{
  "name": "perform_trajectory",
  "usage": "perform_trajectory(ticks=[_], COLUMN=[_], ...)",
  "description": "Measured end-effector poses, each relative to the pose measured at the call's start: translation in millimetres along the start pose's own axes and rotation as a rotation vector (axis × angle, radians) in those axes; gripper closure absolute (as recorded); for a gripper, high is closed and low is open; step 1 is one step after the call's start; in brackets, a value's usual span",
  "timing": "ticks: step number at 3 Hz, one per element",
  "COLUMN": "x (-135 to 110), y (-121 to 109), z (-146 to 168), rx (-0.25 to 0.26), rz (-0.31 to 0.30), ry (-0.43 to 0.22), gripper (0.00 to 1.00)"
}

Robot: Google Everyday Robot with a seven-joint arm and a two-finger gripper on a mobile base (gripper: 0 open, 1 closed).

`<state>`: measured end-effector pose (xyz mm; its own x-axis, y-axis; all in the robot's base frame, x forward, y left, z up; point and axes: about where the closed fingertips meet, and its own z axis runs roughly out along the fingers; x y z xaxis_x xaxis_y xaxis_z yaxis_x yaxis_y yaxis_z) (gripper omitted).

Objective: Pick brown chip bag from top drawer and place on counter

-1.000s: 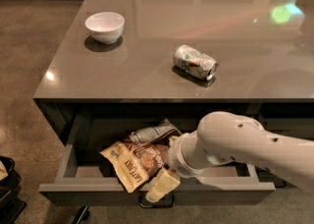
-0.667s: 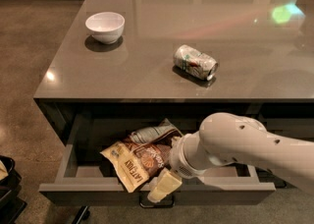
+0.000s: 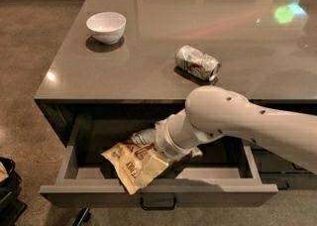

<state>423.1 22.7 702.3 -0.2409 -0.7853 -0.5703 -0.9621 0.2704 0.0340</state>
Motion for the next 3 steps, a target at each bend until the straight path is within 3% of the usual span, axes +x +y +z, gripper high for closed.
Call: perform_trajectory(ticks=[2,3], x=[1.1,-2.9], y=[5.8,4.1], z=[-0.3,12.0], rx=[0.006,0.044], rz=[-0.012,-0.073], ry=[0.013,0.017], gripper=[0.0,0.0])
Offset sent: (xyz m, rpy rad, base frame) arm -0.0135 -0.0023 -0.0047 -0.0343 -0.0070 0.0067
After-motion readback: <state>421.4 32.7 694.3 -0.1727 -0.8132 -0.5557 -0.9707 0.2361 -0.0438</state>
